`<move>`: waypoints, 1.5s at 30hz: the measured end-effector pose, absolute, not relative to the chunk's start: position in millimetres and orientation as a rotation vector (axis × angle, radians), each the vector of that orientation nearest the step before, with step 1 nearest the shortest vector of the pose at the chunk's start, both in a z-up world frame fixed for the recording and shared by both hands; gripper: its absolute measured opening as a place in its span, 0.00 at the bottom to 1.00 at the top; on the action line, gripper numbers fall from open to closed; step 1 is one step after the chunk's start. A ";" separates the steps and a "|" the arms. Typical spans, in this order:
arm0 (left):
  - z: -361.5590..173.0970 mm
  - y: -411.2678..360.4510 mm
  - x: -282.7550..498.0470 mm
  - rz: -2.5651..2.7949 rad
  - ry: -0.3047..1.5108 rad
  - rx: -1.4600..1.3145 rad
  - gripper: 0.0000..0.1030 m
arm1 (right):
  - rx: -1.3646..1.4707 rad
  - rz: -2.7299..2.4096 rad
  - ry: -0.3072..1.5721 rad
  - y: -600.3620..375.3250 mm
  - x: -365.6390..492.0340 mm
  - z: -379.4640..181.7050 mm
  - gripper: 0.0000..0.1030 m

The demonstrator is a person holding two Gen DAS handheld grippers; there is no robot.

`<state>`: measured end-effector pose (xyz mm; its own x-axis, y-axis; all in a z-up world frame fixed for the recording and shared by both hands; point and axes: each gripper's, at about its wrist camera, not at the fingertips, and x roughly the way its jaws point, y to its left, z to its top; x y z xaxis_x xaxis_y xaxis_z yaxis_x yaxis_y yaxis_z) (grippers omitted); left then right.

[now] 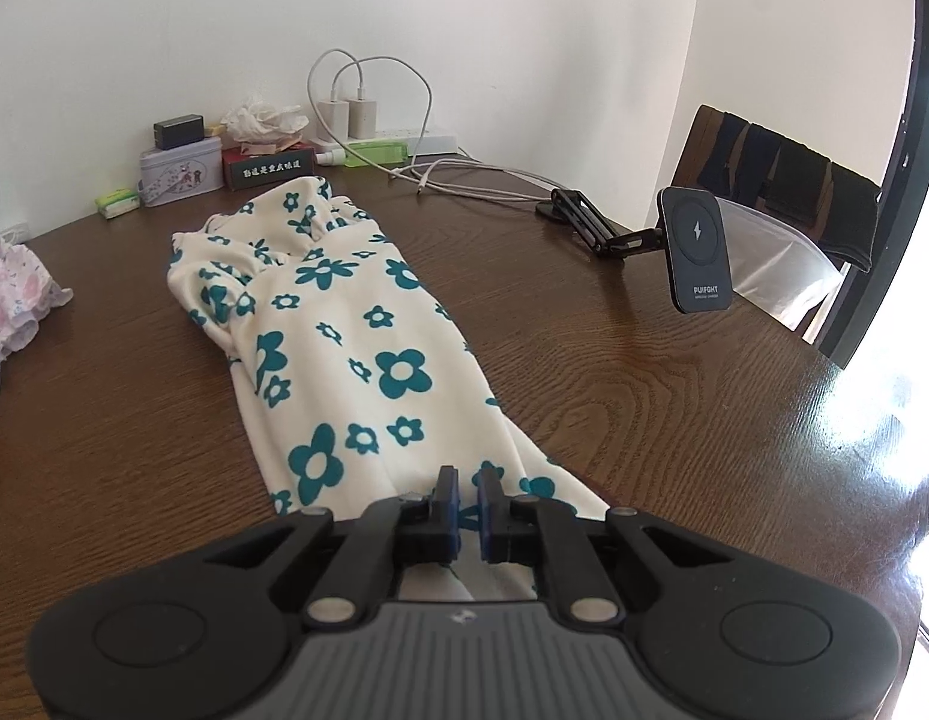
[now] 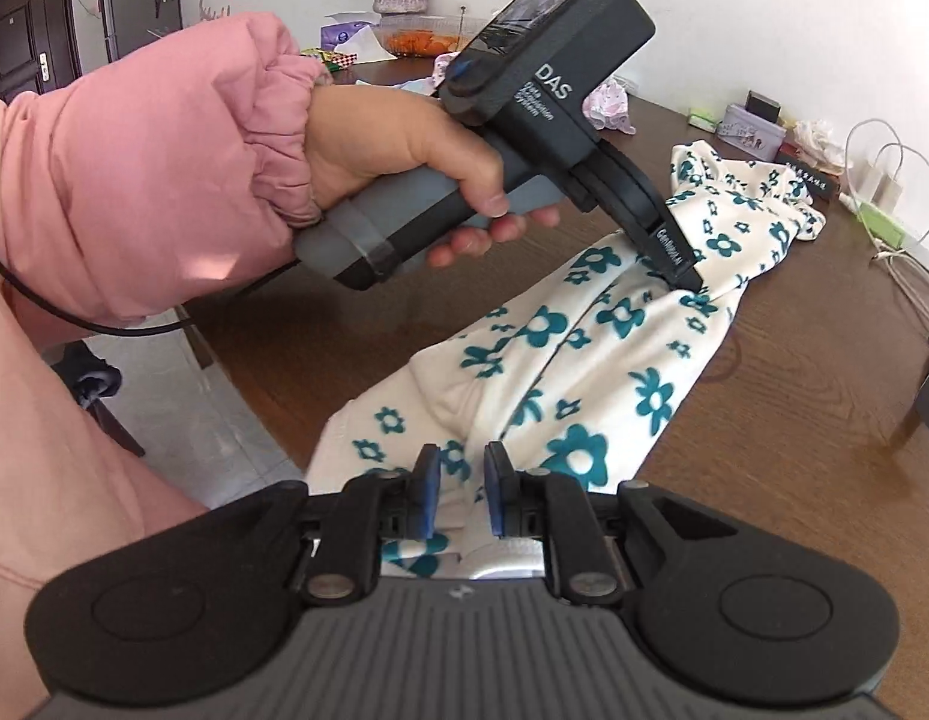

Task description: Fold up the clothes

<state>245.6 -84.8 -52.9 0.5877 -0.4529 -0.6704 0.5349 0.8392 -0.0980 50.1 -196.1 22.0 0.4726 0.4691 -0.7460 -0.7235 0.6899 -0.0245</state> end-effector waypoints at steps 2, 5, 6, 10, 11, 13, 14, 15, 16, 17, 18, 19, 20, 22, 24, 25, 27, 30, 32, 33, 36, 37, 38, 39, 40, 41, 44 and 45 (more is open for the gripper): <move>-50.2 -83.7 243.9 -0.582 0.742 0.119 0.09 | -0.336 0.765 0.778 -198.0 43.9 23.7 0.14; -29.3 -74.3 222.0 -0.584 0.658 0.125 0.43 | -0.233 0.750 0.686 -220.8 42.1 39.7 0.32; -19.8 -69.8 210.2 -0.587 0.610 0.138 0.68 | -0.203 0.740 0.646 -231.4 41.8 46.2 0.49; 15.1 -50.5 159.1 -0.609 0.448 0.226 0.92 | -0.290 0.700 0.542 -261.6 36.3 59.4 0.75; 20.1 -47.5 145.1 -0.620 0.430 0.252 0.95 | -0.334 0.700 0.530 -266.0 34.4 60.0 0.85; 24.4 -39.6 118.4 -0.645 0.410 0.293 0.99 | -0.445 0.723 0.527 -267.5 29.7 56.3 0.89; 26.1 -36.0 105.0 -0.659 0.401 0.316 0.99 | -0.499 0.735 0.525 -266.5 27.0 53.6 0.93; 23.4 -35.1 91.4 -0.678 0.398 0.353 1.00 | -0.551 0.748 0.520 -264.2 24.0 50.4 0.97; 20.7 -34.3 77.8 -0.697 0.395 0.390 1.00 | -0.606 0.764 0.514 -261.1 20.4 46.5 0.97; 17.8 -33.7 64.3 -0.715 0.392 0.427 1.00 | -0.659 0.781 0.512 -257.2 16.4 41.7 0.97; 13.0 -34.9 51.3 -0.729 0.390 0.472 1.00 | -0.712 0.797 0.510 -253.1 12.1 36.2 0.97; 7.9 -36.0 40.6 -0.744 0.393 0.512 1.00 | -0.763 0.810 0.509 -248.6 7.5 29.8 0.97; 2.9 -37.2 30.4 -0.758 0.396 0.551 1.00 | -0.814 0.823 0.508 -244.2 2.9 23.4 0.97; -7.4 -40.9 21.0 -0.776 0.413 0.586 1.00 | -0.914 0.846 0.503 -235.6 -6.2 10.8 0.97; -17.7 -44.7 11.6 -0.794 0.429 0.620 1.00 | -0.992 0.851 0.473 -227.9 -13.4 -1.2 0.97; -22.8 -46.6 6.9 -0.803 0.438 0.638 1.00 | -1.029 0.852 0.456 -224.0 -16.7 -7.2 0.97; -33.1 -50.3 -2.5 -0.820 0.454 0.672 1.00 | -1.081 0.850 0.422 -217.2 -20.8 -16.8 0.97; -48.5 -56.1 -16.3 -0.846 0.479 0.725 0.99 | -1.122 0.842 0.378 -208.3 -21.4 -28.2 0.96; -59.9 -61.8 -17.6 -0.836 0.483 0.765 0.99 | -1.146 0.837 0.354 -203.7 -20.4 -34.1 0.93; -64.1 -64.2 -17.1 -0.829 0.486 0.780 0.98 | -1.155 0.834 0.345 -202.1 -19.8 -35.9 0.90; -75.4 -70.4 -15.5 -0.815 0.491 0.818 0.95 | -1.174 0.825 0.330 -199.3 -18.8 -38.6 0.79; -78.2 -71.9 -14.9 -0.815 0.493 0.824 0.93 | -1.180 0.822 0.325 -198.3 -18.5 -39.5 0.76; -81.0 -73.4 -14.4 -0.814 0.494 0.831 0.92 | -1.187 0.819 0.320 -197.3 -18.1 -40.4 0.68; -83.4 -75.0 -14.8 -0.815 0.488 0.844 0.91 | -1.193 0.816 0.315 -196.4 -17.8 -41.3 0.62; -85.9 -76.6 -15.3 -0.815 0.482 0.857 0.89 | -1.198 0.815 0.311 -195.9 -17.7 -41.7 0.61; -88.3 -78.1 -15.8 -0.815 0.476 0.871 0.87 | -1.202 0.815 0.309 -196.1 -18.5 -41.9 0.59; -92.5 -80.1 -19.3 -0.808 0.447 0.910 0.84 | -1.226 0.828 0.308 -195.6 -19.7 -43.3 0.47; -93.6 -80.4 -20.5 -0.805 0.437 0.922 0.84 | -1.239 0.828 0.303 -194.8 -21.6 -44.3 0.43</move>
